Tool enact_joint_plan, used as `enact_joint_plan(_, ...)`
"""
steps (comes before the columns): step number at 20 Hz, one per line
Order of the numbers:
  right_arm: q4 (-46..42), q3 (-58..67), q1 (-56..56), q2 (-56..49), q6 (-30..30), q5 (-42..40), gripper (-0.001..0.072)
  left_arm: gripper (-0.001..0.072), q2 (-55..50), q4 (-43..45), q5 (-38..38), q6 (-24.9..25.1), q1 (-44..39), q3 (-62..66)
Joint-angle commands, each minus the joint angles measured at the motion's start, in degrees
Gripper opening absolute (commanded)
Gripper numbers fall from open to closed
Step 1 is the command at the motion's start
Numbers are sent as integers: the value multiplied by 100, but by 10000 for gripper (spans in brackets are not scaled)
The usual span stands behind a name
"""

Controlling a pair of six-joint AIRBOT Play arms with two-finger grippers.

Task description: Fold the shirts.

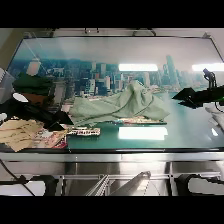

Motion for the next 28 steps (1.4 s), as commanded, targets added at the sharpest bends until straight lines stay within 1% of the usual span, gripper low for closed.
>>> enact_joint_plan(1, -15, -9, -2, -13, -2, -4, 647, 646, -446, 46, 216, -33, -299, 466)
enact_joint_plan(2, -15, -9, -2, -13, -2, -7, 646, 449, -474, 46, 262, -37, -356, 595)
enact_joint_plan(3, -15, -9, -2, -26, 0, -9, 647, 291, -468, 46, 345, -35, -404, 697)
enact_joint_plan(4, -15, -9, -2, -59, -2, -9, 646, 189, -468, 46, 404, -33, -448, 791)
enact_joint_plan(5, -17, -9, -2, -118, 0, -9, 647, 43, -468, 46, 420, -33, -496, 866)
enact_joint_plan(6, -17, -9, -2, -219, 0, -4, 647, 24, -468, 46, 422, -7, -518, 918)
enact_joint_plan(9, -15, -9, 13, -616, -46, 157, 646, 24, -463, 50, 374, -9, -564, 925)
enact_joint_plan(11, -17, -9, 74, -905, -199, 313, 645, 24, -463, 52, 289, -9, -551, 927)
enact_joint_plan(14, 46, -7, 308, -1279, -413, 323, 645, 24, -463, 52, 201, -9, -544, 929)
enact_joint_plan(17, 133, -9, 664, -1497, -415, 343, 642, 24, -463, 52, 105, -9, -544, 929)
enact_joint_plan(18, 162, -4, 785, -1493, -527, 389, 534, 24, -463, 52, 76, -9, -544, 929)
enact_joint_plan(19, 264, 9, 863, -1486, -697, 514, 266, 24, -461, 52, 57, -9, -544, 931)
enact_joint_plan(20, 446, 39, 914, -1486, -822, 699, 80, 24, -459, 46, 55, -9, -544, 933)
enact_joint_plan(21, 599, 94, 914, -1480, -826, 861, 24, 24, -422, 48, 55, -9, -544, 931)
enact_joint_plan(25, 734, 337, 730, -979, -855, 1093, 24, 24, 26, 52, 61, -7, -446, 933)
enact_joint_plan(27, 737, 426, 535, -619, -782, 1231, 24, 23, 356, 42, 13, -20, -273, 933)
enact_joint_plan(28, 748, 439, 444, -415, -728, 1375, 24, 23, 575, -96, -87, -33, -157, 933)
